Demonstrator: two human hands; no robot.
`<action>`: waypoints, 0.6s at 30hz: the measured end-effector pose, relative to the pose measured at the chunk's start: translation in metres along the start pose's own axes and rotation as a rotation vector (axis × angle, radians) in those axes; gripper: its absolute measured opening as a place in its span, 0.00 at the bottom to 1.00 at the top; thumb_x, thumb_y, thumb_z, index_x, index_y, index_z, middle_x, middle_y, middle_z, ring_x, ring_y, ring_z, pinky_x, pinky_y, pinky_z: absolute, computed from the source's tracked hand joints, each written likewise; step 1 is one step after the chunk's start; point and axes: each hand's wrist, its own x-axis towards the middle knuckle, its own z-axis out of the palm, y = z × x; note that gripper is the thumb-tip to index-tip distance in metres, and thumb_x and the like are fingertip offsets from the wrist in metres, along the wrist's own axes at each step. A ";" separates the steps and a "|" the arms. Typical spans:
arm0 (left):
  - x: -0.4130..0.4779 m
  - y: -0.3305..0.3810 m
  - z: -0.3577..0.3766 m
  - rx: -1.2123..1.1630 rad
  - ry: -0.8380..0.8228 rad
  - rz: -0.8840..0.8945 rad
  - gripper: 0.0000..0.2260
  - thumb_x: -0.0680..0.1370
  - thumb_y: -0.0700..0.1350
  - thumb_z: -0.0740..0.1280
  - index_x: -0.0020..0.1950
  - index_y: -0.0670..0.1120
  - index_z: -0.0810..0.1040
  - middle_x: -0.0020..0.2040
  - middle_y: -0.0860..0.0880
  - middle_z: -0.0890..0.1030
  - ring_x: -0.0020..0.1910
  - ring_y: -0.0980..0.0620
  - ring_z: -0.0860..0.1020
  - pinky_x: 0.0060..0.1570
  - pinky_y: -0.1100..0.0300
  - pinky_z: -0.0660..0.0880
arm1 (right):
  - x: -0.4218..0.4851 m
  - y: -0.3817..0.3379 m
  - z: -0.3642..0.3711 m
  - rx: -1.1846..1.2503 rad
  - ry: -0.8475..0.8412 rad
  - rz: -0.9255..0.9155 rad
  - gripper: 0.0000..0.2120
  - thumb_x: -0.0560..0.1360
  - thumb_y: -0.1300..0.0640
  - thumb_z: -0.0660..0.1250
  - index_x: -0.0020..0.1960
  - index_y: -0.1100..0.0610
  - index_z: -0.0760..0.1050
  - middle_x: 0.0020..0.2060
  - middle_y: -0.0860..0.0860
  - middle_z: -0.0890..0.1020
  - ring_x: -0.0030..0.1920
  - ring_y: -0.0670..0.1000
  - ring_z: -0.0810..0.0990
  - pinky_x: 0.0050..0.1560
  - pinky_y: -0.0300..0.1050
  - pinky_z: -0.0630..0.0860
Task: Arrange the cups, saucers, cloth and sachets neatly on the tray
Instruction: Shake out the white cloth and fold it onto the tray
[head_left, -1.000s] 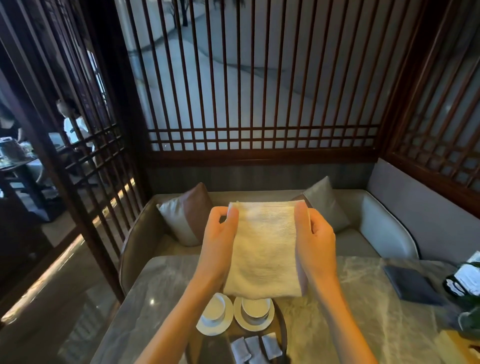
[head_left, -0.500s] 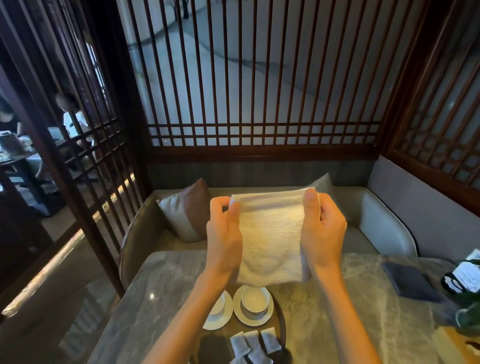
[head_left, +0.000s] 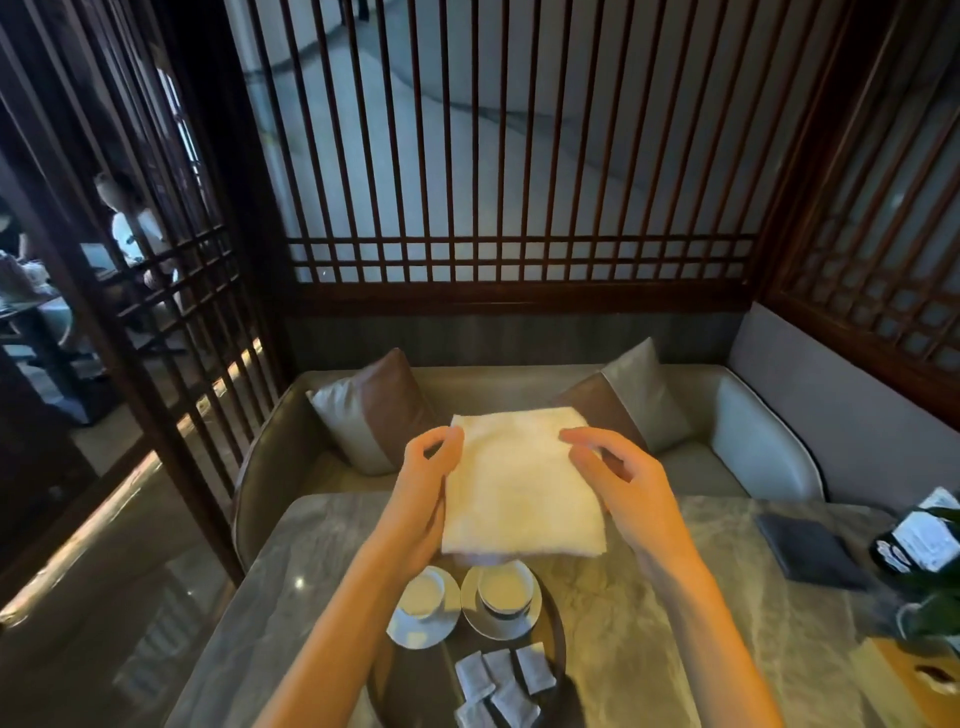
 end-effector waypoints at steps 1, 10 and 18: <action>-0.001 -0.002 -0.005 -0.048 -0.043 -0.016 0.24 0.74 0.57 0.69 0.68 0.58 0.67 0.61 0.50 0.75 0.56 0.45 0.79 0.45 0.53 0.81 | 0.000 0.001 -0.003 0.048 -0.007 0.019 0.09 0.77 0.51 0.68 0.53 0.39 0.82 0.53 0.35 0.81 0.52 0.36 0.79 0.46 0.39 0.78; -0.005 0.005 -0.022 0.450 -0.244 0.258 0.21 0.71 0.47 0.74 0.60 0.67 0.76 0.54 0.72 0.76 0.54 0.72 0.76 0.40 0.75 0.76 | 0.000 -0.003 -0.024 -0.096 -0.098 -0.008 0.17 0.71 0.56 0.76 0.54 0.36 0.81 0.54 0.38 0.83 0.55 0.44 0.82 0.49 0.37 0.79; -0.011 0.011 -0.012 0.982 -0.135 0.481 0.27 0.74 0.50 0.71 0.70 0.66 0.67 0.58 0.64 0.74 0.55 0.61 0.74 0.46 0.74 0.70 | -0.009 -0.015 -0.022 -0.335 -0.018 -0.130 0.22 0.72 0.54 0.74 0.58 0.29 0.75 0.54 0.22 0.75 0.59 0.35 0.75 0.60 0.40 0.74</action>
